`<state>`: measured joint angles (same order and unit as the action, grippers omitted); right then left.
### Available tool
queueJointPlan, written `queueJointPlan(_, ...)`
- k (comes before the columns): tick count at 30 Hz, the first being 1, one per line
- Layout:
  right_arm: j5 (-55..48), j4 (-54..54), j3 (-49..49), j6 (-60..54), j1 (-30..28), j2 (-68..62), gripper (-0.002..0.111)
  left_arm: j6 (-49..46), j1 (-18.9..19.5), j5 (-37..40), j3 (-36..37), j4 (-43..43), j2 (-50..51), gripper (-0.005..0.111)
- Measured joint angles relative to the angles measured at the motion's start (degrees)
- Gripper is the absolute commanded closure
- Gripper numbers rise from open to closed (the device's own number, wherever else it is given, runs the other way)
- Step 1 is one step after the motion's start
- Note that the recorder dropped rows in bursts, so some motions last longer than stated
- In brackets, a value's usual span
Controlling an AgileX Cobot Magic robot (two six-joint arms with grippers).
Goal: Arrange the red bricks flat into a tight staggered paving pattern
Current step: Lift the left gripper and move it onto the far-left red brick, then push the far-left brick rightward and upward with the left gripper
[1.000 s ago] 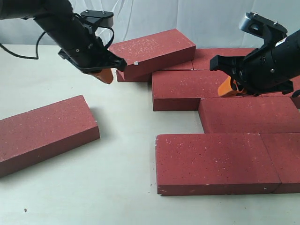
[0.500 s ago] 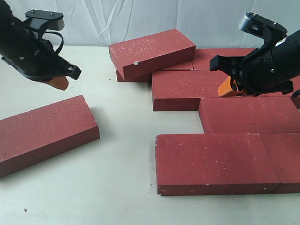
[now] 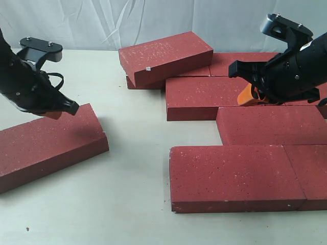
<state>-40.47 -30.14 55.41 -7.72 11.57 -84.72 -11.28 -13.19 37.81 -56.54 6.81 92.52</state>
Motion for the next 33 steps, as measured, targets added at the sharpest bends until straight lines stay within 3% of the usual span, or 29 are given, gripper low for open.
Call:
queueJointPlan(9,0.0,0.0,0.0,0.0,0.0,0.0,0.109,0.27,-0.28,-3.05,0.59,0.93,4.7,0.107)
queueJointPlan(17,0.0,-0.13,0.0,0.0,0.0,0.0,0.109,0.15,-3.92,-4.8,0.48,0.87,7.59,0.107)
queueJointPlan(28,0.0,-0.13,0.0,0.0,0.0,0.0,0.109,-2.79,-12.22,-9.39,0.48,0.88,8.1,0.107)
queueJointPlan(33,-0.09,-0.13,0.0,0.0,0.0,0.0,0.109,-8.85,-17.17,-12.64,0.59,2.22,8.31,0.107)
